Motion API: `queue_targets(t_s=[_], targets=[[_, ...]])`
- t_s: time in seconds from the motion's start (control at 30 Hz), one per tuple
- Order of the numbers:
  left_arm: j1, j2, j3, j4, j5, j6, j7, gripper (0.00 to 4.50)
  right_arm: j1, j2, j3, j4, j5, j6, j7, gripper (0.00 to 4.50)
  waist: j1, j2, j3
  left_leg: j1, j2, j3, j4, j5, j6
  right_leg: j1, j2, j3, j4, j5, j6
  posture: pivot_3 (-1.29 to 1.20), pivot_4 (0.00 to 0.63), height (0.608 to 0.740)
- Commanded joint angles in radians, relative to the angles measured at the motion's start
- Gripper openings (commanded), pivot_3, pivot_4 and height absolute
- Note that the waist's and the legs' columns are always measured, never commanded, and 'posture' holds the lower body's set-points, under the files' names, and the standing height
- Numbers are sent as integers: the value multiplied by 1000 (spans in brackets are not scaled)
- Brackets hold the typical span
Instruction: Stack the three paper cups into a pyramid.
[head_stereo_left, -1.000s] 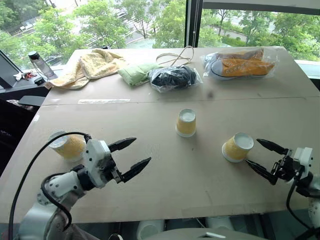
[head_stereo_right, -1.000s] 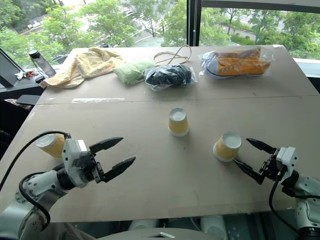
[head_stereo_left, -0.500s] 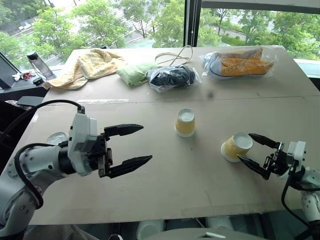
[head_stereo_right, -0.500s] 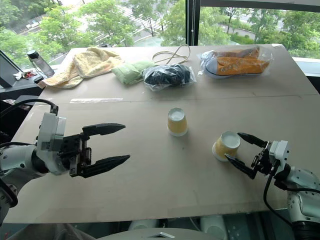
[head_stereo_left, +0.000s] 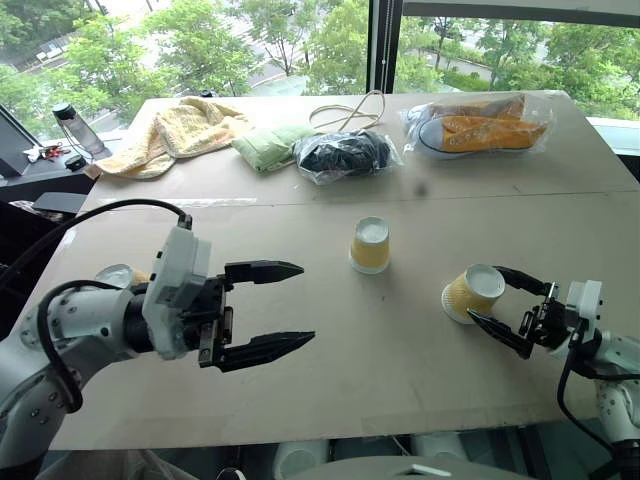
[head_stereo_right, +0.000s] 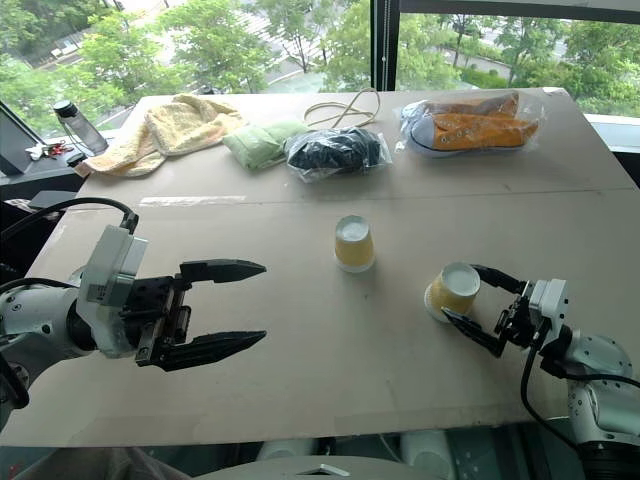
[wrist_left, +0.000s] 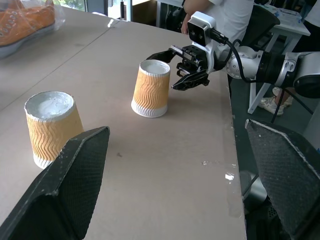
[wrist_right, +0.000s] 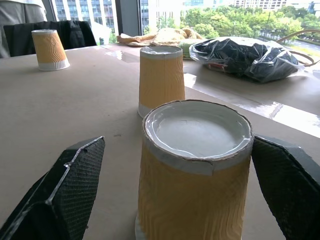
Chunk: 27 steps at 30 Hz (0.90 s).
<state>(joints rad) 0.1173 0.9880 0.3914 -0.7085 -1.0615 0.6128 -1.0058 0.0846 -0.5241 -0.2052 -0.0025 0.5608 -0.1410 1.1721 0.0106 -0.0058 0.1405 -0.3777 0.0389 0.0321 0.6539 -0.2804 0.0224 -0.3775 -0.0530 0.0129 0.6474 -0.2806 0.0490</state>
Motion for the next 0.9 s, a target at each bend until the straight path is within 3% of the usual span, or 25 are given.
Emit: queue_targets(t_s=[0.03,0.13,0.17,0.23,0.33,0.57,0.9], targets=[[-3,0,1,-32,6,-6,-9,4500,-22,-4,-3,-38,6,20,-24,4470,0,0,0,0,0,0,0,0,0,0,0,0,0,0,0,0,150,740],[4,-5,2,-32,16,-11,-8,4500,-32,-2,-5,-38,14,42,-38,4470,1,0,0,0,0,0,0,0,0,0,0,0,0,0,0,0,150,740],[10,-10,2,-31,25,-16,-8,4500,-35,1,-7,-39,20,47,-40,4233,1,0,0,0,0,0,0,0,0,0,0,0,0,0,0,0,150,740],[17,-24,4,-30,30,-23,-3,4500,-38,-2,-2,-36,14,48,-35,3714,1,0,0,0,0,0,0,0,0,0,0,0,0,0,0,0,150,740],[20,-33,3,-31,38,-27,-5,4500,-43,-3,1,-30,0,42,-33,2205,1,0,0,0,0,0,0,0,0,0,0,0,0,0,0,0,150,740],[40,-46,24,-20,59,-39,-20,4500,-72,2,10,-30,-7,54,-46,2115,-1,0,0,0,0,0,0,0,0,0,0,0,0,0,0,0,150,740],[152,-86,128,3,93,-69,-44,4500,-262,33,173,-4,-219,158,-254,2115,-24,-1,1,0,0,0,0,0,0,-1,1,0,3,0,0,0,150,740]])
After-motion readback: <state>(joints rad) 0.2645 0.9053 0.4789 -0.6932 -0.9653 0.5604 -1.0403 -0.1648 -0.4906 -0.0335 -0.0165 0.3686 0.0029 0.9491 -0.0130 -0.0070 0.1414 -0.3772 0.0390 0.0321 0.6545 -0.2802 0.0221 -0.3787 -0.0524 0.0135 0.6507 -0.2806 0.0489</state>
